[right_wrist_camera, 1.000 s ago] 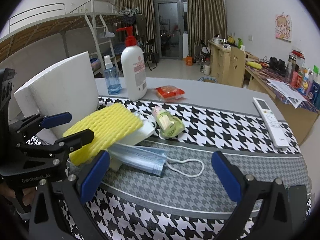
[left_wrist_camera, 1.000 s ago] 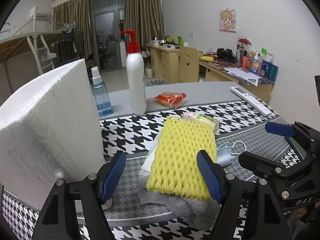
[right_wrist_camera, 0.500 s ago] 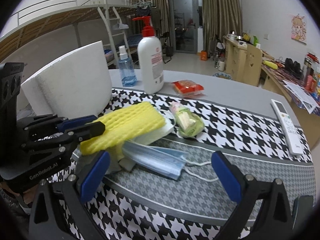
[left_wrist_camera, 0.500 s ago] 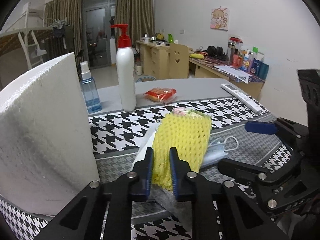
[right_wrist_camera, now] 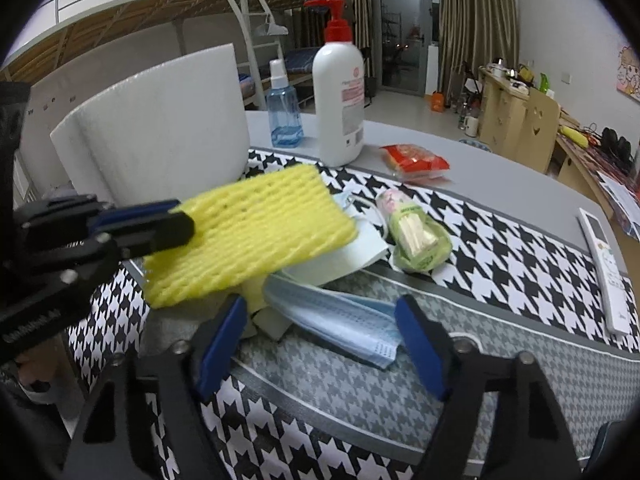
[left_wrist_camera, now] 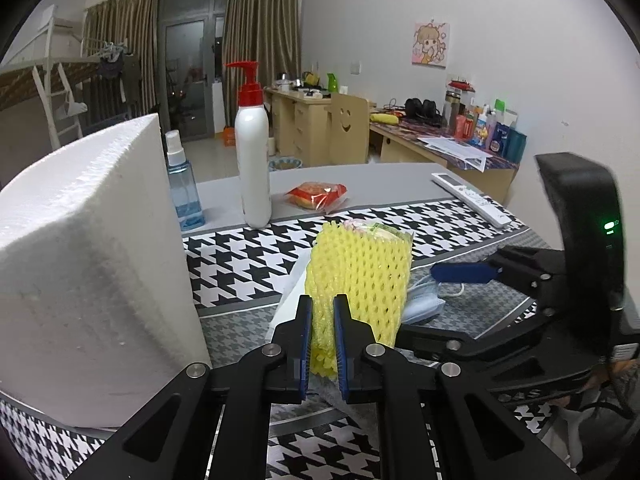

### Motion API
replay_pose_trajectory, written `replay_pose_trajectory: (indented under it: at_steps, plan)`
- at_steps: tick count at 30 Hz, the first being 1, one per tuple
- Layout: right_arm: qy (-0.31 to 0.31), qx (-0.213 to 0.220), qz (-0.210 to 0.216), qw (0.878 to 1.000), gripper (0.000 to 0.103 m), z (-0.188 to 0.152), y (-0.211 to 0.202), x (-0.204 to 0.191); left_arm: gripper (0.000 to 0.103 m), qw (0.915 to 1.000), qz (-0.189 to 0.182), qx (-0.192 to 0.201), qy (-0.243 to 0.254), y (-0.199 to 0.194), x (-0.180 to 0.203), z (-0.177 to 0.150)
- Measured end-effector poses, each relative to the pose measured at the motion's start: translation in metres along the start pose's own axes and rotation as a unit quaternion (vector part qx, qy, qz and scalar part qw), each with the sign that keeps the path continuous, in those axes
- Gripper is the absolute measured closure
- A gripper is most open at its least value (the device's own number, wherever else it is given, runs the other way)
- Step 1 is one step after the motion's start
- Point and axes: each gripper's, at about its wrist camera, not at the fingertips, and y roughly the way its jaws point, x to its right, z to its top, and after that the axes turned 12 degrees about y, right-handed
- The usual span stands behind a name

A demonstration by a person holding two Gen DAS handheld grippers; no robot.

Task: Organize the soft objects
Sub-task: 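Close the left tool on the yellow mesh net while the right tool grasps the blue mask, then carry the yellow net into the foam box and open the left tool while the right carries the mask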

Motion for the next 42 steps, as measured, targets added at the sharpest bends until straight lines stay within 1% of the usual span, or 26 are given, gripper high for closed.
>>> replay_pose_trajectory:
  at_steps: [4,7,12,15,18,20,23,26,28,30,36,42]
  plan:
    - [-0.009,-0.003,-0.008,1.0,0.027,0.001,0.003,-0.003,0.092,1.0,0.004,0.008,0.0,-0.009,-0.003,-0.001]
    - [-0.012,-0.016,-0.015,1.0,0.039,0.0,0.01,-0.004,0.092,0.9998,0.012,0.013,-0.004,-0.014,-0.005,-0.002]
    - [-0.022,-0.034,-0.023,0.999,0.048,-0.002,0.019,-0.006,0.092,0.9996,0.019,0.018,-0.01,-0.022,-0.008,-0.004]
    - [-0.016,-0.045,-0.013,0.999,0.056,-0.002,0.022,-0.005,0.092,0.9994,0.023,0.021,-0.016,-0.026,-0.01,-0.005]
    - [-0.015,-0.046,-0.003,0.999,0.067,-0.003,0.021,-0.006,0.092,0.9993,0.022,0.02,-0.02,-0.027,-0.012,-0.007]
    - [-0.012,-0.042,0.004,0.999,0.078,-0.005,0.014,-0.009,0.092,0.9993,0.023,0.021,-0.021,-0.029,-0.012,-0.007]
    - [-0.007,-0.035,0.017,0.999,0.084,-0.006,0.005,-0.011,0.092,0.9991,0.026,0.027,-0.018,-0.035,-0.011,-0.006]
    - [-0.014,-0.026,0.016,0.999,0.085,-0.009,-0.006,-0.017,0.092,0.9989,0.029,0.032,-0.017,-0.041,-0.012,-0.006]
    - [-0.005,-0.022,0.034,0.999,0.086,-0.011,-0.014,-0.019,0.092,0.9988,0.031,0.035,-0.018,-0.045,-0.013,-0.005]
    - [0.002,-0.013,0.041,0.999,0.086,-0.013,-0.023,-0.02,0.092,0.9985,0.035,0.039,-0.017,-0.05,-0.013,-0.006]
    - [0.028,0.018,0.049,0.998,0.086,-0.015,-0.051,-0.02,0.092,0.9975,0.043,0.051,-0.024,-0.062,-0.016,-0.007]
    - [0.045,0.048,0.051,0.997,0.086,-0.018,-0.068,-0.024,0.092,0.9968,0.046,0.061,-0.023,-0.071,-0.02,-0.003]
